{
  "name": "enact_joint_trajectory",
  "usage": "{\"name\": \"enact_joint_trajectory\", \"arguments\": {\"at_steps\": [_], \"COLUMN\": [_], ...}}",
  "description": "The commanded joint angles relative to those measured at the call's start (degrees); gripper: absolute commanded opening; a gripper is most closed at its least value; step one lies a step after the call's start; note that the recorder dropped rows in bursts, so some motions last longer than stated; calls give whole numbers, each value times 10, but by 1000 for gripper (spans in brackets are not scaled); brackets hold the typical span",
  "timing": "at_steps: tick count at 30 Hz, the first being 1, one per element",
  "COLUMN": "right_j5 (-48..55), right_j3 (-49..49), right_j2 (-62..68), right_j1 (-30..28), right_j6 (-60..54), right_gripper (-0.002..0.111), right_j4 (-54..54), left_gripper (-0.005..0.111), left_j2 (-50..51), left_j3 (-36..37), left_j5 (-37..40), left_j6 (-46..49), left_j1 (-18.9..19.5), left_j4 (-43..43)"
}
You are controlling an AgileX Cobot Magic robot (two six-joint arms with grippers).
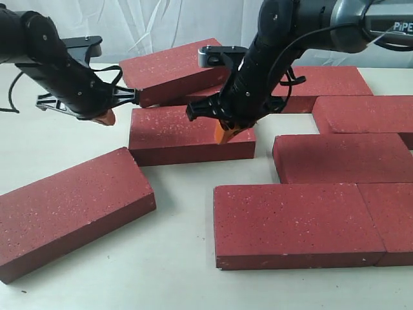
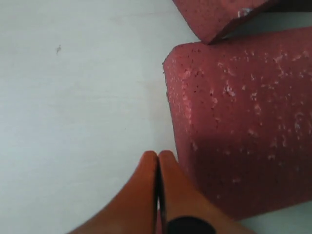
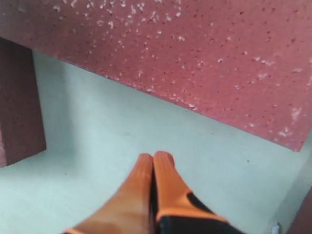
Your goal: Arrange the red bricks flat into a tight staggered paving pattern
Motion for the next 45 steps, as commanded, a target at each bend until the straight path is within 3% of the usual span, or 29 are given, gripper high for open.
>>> {"name": "enact_joint_trajectory", "arguments": {"at_steps": [1,7,11,14,18,45], "right_j5": [-11,-41,-76,-81,-96,-125], "right_j3": [4,4,4,4,4,4], "right_j2": [17,45,45,45,45,45], "right_j1": [2,2,1,1,1,1], "right_j6": [0,1,3,24,66,60], "right_gripper": [-1,-1,-1,-1,-1,-1], "right_j4": [11,9,-10,-73,-133,-80], "left_gripper": [0,0,0,0,0,0], "left_j2": [49,95,108,118,118,166], "left_j3": [-36,-73,-87,-87,-89,-121], "left_j5": [10,19,2,-20,-36,-86], "left_j6": [-6,-6,64,93,95,120], "left_j1": [-1,-1,-1,-1,-1,-8], "left_j4": [-29,-34,-126,-182,-183,-276]}}
